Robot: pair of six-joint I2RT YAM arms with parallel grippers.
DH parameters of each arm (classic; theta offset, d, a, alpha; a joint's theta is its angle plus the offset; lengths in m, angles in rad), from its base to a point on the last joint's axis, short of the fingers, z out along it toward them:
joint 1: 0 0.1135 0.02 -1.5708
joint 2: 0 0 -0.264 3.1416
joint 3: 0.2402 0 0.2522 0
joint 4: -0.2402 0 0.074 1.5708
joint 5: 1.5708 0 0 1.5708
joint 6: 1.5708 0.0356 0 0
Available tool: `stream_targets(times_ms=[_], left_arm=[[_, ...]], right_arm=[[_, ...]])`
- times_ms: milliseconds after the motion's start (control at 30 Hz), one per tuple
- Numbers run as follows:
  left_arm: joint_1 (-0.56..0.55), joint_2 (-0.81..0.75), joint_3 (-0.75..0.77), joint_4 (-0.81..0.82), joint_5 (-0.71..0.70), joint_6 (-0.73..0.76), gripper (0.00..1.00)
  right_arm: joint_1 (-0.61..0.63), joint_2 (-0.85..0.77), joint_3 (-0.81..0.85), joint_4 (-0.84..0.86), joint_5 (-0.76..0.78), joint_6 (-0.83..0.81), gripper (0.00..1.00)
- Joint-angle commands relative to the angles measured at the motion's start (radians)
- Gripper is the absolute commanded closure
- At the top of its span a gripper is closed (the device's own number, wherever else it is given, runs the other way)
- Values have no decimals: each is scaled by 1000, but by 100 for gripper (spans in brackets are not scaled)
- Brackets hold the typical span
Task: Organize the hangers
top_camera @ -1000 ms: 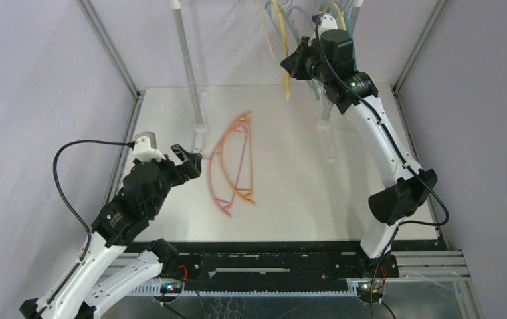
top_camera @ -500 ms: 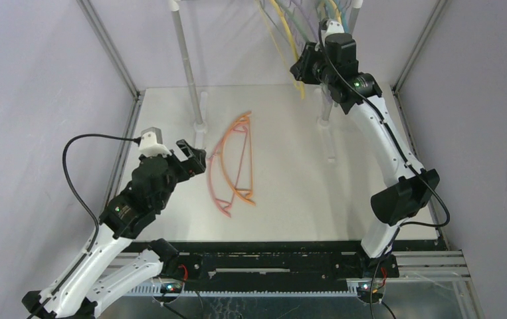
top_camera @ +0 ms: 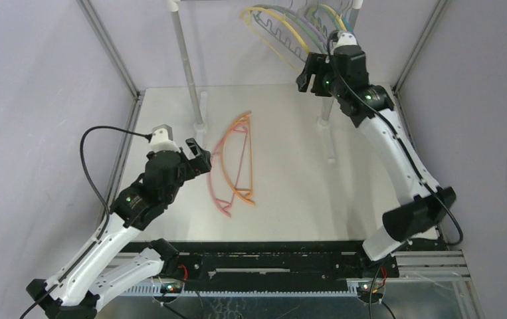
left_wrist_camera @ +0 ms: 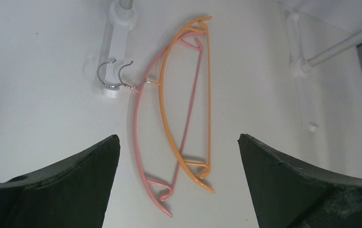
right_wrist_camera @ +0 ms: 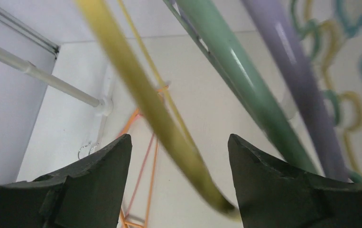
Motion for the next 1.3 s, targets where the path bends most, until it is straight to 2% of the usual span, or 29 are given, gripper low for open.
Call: stream_targets(times_ms=[0, 367, 633, 800, 933, 1067, 1267], left_arm=[[5, 36, 10, 5, -8, -22, 1], [5, 132, -91, 82, 49, -108, 1], [16, 261, -260, 177, 146, -286, 9], [37, 314, -296, 206, 153, -303, 11], [53, 298, -300, 212, 158, -309, 12], [60, 244, -315, 186, 140, -305, 13], [102, 207, -333, 104, 126, -303, 13]], right_arm=[[26, -180, -26, 40, 90, -55, 18], [95, -358, -192, 7, 120, -111, 16], [376, -423, -236, -60, 198, -155, 16], [445, -428, -300, -56, 105, -142, 16], [450, -388, -350, -28, -24, -134, 18], [471, -282, -344, -19, -111, -144, 19], [504, -111, -308, 65, -170, -139, 19]])
